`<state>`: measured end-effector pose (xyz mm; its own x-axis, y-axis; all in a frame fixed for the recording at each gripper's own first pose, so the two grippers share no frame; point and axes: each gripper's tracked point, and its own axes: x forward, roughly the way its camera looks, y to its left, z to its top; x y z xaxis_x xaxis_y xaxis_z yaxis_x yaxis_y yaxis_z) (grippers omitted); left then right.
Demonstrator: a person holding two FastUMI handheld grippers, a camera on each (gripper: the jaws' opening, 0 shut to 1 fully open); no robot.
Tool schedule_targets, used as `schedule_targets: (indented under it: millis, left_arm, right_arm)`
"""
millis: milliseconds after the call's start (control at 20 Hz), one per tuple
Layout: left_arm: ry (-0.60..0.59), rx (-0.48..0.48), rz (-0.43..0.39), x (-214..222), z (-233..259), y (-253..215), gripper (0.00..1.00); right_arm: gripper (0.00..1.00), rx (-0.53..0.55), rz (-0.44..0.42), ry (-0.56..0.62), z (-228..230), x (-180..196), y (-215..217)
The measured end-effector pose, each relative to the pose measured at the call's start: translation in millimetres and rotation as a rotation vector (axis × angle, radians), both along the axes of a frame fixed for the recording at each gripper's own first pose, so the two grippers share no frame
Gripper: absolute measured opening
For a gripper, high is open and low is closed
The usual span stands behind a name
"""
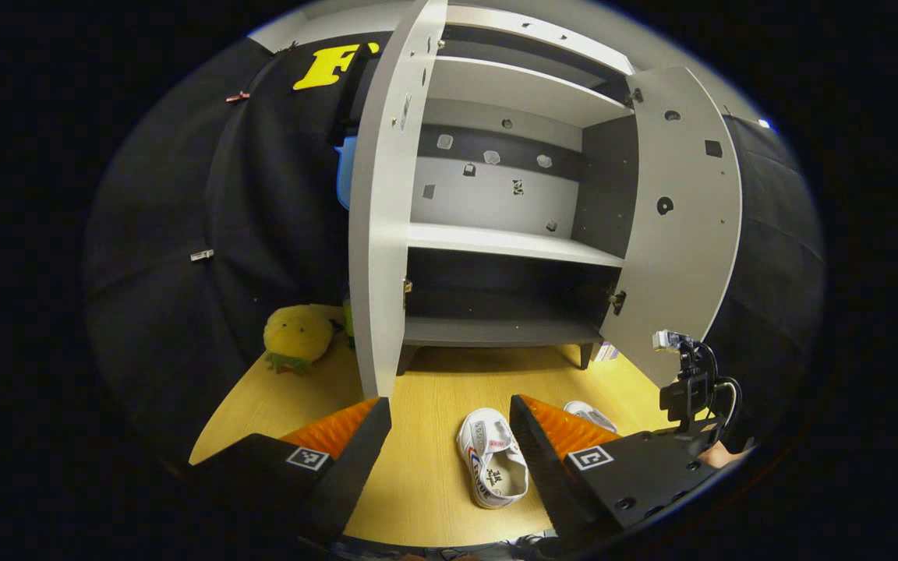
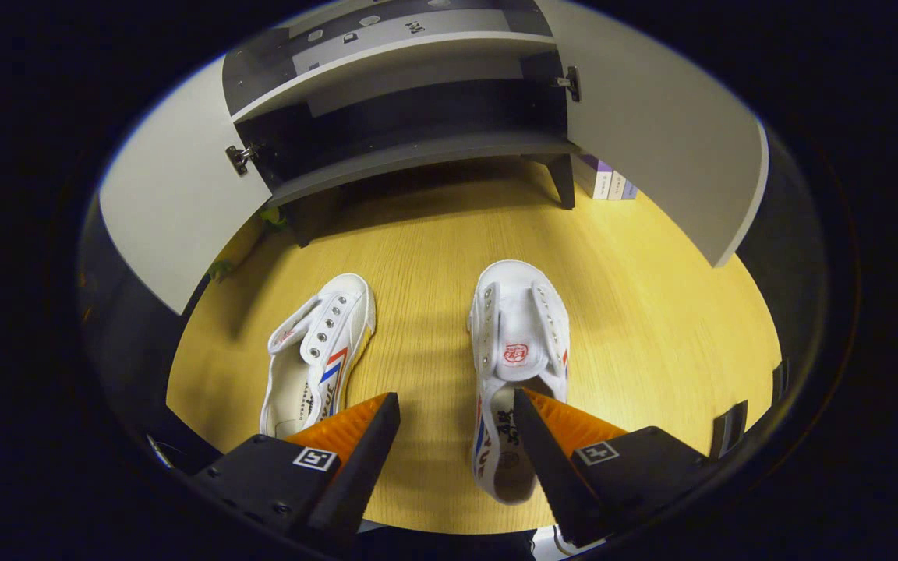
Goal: Grab one shoe with the right hand and put it into the shoe cabinet, grab the other shoe with the left hand and put it into the shoe cabinet; then close the right door with the right hand and the left door with the left hand.
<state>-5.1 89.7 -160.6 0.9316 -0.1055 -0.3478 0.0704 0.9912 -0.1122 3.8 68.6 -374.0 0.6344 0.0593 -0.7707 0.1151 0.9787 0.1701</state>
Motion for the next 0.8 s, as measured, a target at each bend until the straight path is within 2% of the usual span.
schedule_targets:
  millis: [100, 250, 350, 400, 550, 600, 650, 800]
  left_arm:
    - [0.017, -0.007, 0.01, -2, -5, 3, 0.95]
    - [0.036, -0.026, 0.022, -5, -10, 6, 0.95]
    - [0.04, -0.034, 0.024, -4, -11, 5, 0.95]
    - [0.041, -0.035, 0.024, -4, -12, 5, 0.95]
    - [0.04, -0.03, 0.019, -3, -12, 4, 0.95]
    - [0.038, -0.027, 0.017, -4, -12, 4, 0.95]
    - [0.037, -0.024, 0.014, -3, -11, 4, 0.95]
    - [0.033, -0.024, 0.006, -5, -11, 2, 0.95]
  right_arm:
    - [0.89, -0.005, 0.002, 0.017, -8, 4, 0]
    - [0.89, 0.005, -0.031, 0.044, -22, 11, -1]
    - [0.65, 0.006, -0.082, 0.038, -26, 21, -7]
    - [0.59, 0.001, -0.103, 0.031, -27, 25, -9]
    - [0.59, -0.04, -0.136, 0.044, -41, 31, -19]
    - [0.47, -0.068, -0.149, 0.046, -39, 32, -27]
    - [0.27, -0.066, -0.155, 0.041, -41, 35, -26]
    - [0.14, -0.057, -0.154, 0.029, -38, 34, -26]
